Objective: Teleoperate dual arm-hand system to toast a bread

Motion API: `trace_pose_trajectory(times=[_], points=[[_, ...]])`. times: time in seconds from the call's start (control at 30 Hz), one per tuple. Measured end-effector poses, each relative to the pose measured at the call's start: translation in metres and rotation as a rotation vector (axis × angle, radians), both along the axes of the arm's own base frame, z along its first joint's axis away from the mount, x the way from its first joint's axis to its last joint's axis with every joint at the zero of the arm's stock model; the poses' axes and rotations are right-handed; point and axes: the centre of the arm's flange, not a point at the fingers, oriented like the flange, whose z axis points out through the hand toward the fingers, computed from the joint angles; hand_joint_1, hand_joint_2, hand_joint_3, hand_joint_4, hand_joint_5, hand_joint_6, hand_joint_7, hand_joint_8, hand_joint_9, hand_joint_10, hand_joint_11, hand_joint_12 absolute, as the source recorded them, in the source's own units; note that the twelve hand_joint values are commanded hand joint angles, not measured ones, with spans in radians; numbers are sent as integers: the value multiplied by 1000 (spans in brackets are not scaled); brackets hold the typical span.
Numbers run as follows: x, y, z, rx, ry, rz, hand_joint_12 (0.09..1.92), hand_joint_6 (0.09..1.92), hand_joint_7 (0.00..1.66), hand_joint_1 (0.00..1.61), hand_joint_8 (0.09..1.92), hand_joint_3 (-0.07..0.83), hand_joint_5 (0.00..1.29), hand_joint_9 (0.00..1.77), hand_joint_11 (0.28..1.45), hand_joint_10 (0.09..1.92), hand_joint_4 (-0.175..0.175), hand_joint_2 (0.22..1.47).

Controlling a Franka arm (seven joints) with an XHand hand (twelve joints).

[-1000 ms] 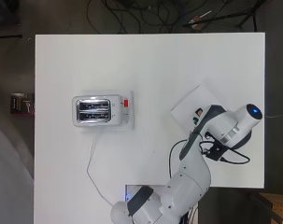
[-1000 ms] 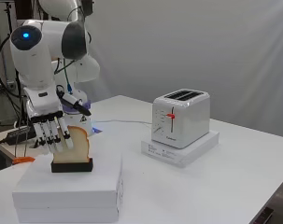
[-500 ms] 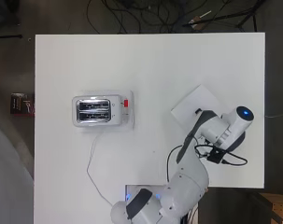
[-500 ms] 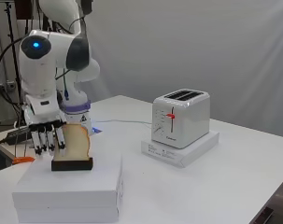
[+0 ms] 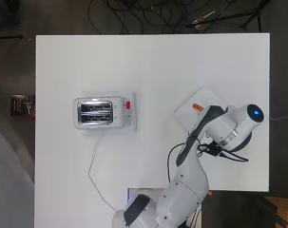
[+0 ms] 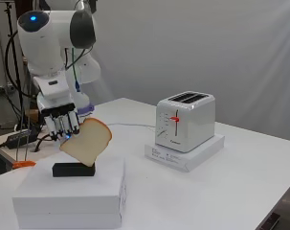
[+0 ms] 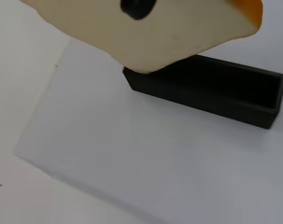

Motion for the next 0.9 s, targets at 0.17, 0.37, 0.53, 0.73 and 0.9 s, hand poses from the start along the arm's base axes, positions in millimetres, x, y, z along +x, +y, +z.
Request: trace_pose_trajectory(times=[0.17,0.37,0.53,0.73,0.9], points=[[38,66,39,53,-126,125,782,1305,965,1211,1172,2,654,1435,656,87,-162,1211],[83,167,69,294,-337,254,849,1297,932,1202,1237,-1,659,1414,656,87,-147,1220],[65,140,107,336,-473,177,755,1267,1001,1215,1093,-1,702,1399,651,87,-138,1189],[64,157,136,416,-574,224,475,1264,1004,1200,1041,-3,740,1378,708,87,-71,1180],[102,304,133,603,-528,515,430,1306,962,1195,1136,1,690,1353,720,100,-97,1202]])
